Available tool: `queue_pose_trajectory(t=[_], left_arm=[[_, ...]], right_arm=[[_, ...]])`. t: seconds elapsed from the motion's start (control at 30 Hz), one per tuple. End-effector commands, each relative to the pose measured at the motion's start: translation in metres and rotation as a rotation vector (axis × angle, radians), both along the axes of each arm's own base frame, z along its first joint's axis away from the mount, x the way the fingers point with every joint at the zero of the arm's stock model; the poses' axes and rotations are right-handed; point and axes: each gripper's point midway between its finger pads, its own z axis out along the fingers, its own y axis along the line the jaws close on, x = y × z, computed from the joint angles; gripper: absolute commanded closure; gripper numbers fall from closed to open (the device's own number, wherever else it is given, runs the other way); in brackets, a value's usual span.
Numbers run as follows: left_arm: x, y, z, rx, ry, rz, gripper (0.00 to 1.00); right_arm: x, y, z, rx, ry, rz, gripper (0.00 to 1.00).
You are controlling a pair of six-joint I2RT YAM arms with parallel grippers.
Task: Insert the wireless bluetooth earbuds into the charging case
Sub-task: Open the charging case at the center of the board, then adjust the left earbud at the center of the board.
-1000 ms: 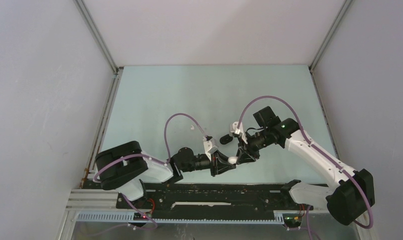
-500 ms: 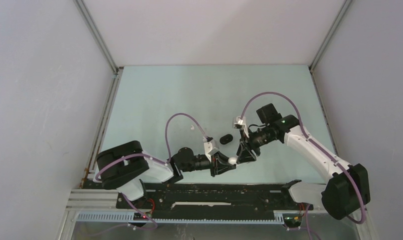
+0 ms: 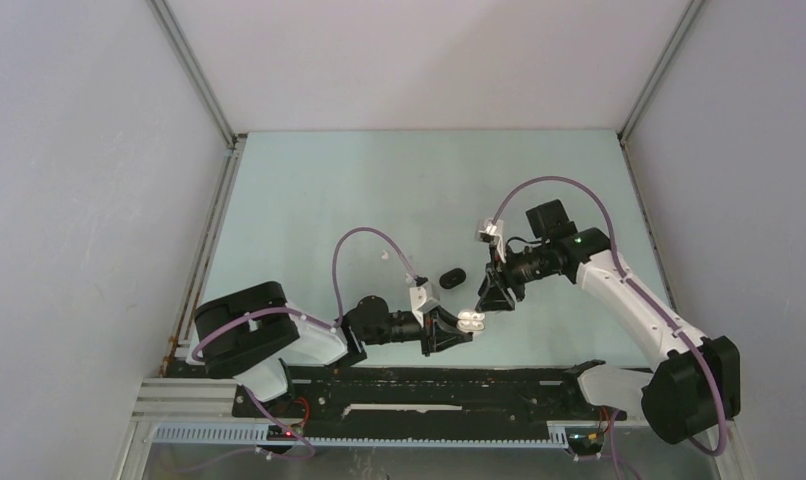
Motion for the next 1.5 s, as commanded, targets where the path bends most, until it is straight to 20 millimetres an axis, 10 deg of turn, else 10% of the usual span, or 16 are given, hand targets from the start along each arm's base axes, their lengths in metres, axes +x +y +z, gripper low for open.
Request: queue_pose_trajectory(t=[0.0,0.33,0.37,0.43,0.6,1.07,1.47], left_arm=[[0.000,-0.002,0.020,-0.068,-0.033,0.000,1.00],[0.042,0.039,0.020,0.016,-0.002,0.220,1.00],[0.049,0.045,0.018,0.039,-0.008,0.256,1.00],[0.064,0.060,0.016,0.067,-0.013,0.336,1.00],[0.099,0.102,0.013,0.091,0.014,0.503,1.00],[0.134,0.195,-0.005,0.094,0.041,0.898,1.00],[0.142,0.244,0.002,0.034,0.020,1.119,1.00]], right_arm=[[0.022,-0.001,0.034,0.045,-0.139,-0.046,0.48],[0.075,-0.026,0.079,0.063,-0.380,-0.269,0.48],[0.084,-0.026,0.078,0.063,-0.358,-0.318,0.36],[0.096,-0.023,0.073,0.057,-0.331,-0.330,0.20],[0.108,-0.011,0.062,0.025,-0.305,-0.239,0.18],[0.138,0.048,-0.017,-0.226,-0.178,-0.211,0.67],[0.175,0.104,-0.053,-0.327,-0.010,-0.300,0.47]])
